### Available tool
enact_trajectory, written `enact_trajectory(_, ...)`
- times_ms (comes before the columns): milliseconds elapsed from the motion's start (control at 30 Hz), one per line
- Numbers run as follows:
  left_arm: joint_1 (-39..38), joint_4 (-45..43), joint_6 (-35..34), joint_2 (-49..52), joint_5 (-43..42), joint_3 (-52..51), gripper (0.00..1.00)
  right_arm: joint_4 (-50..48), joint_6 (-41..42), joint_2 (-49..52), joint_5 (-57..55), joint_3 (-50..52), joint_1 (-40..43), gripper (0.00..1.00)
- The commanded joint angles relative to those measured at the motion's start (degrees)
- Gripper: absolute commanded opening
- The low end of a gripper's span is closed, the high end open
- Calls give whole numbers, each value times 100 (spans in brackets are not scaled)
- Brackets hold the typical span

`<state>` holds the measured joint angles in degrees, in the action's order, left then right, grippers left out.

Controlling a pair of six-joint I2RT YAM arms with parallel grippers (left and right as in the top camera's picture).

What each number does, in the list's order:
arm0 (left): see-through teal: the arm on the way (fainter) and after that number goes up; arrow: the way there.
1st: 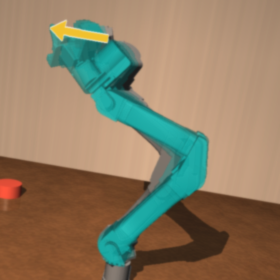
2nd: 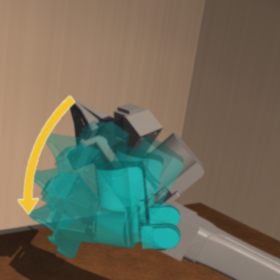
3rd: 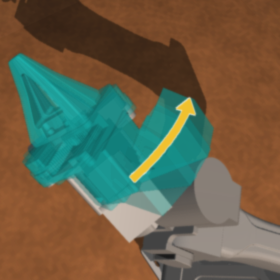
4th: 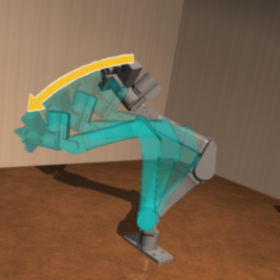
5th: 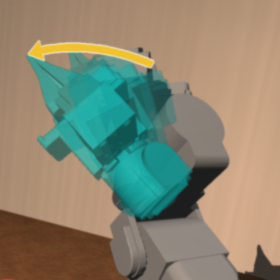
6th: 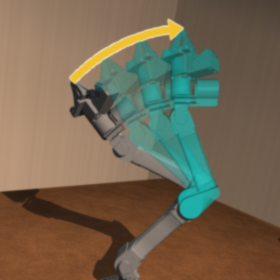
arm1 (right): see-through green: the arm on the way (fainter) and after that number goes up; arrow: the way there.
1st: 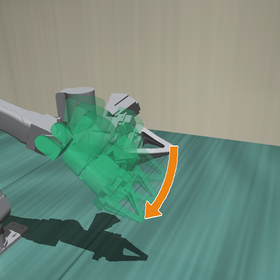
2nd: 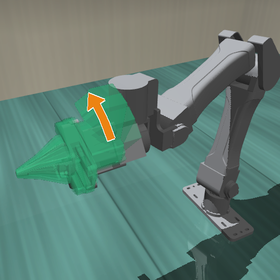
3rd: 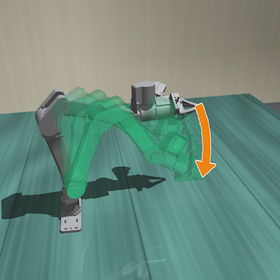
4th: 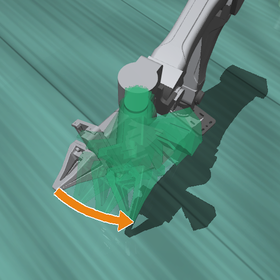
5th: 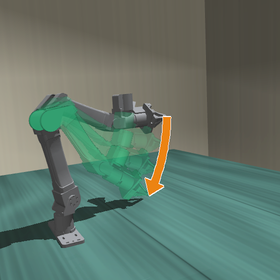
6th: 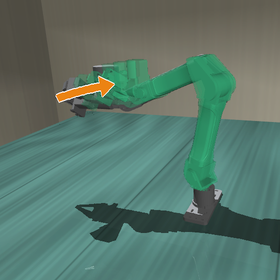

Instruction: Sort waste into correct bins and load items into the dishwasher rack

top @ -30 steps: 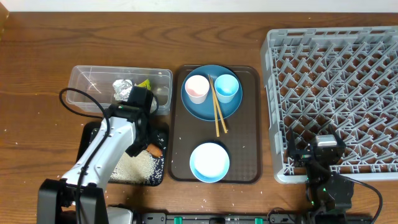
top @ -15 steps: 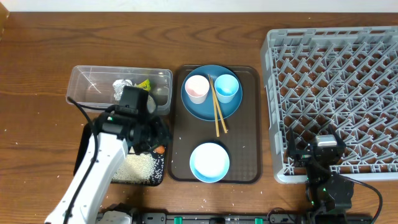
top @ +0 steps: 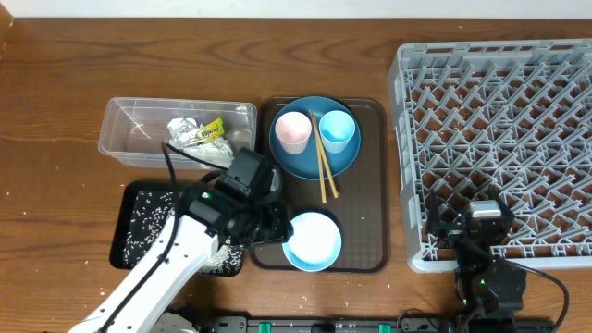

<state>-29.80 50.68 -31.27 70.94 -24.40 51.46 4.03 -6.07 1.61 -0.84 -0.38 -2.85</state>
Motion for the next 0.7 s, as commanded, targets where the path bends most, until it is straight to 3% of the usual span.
enact_trajectory(0,-11,-205,15,-22,293,140,40,24,83,-42,22,7,63,99)
enact_trajectory(167,-13,-688,-7,-22,304,140,41,24,83,-42,22,7,63,99)
enact_trajectory(567,-13,-706,-4,-35,201,140,42,24,92,-42,70,7,63,99)
enact_trajectory(667,-13,-708,-7,-35,87,140,42,-37,448,-44,249,7,63,99)
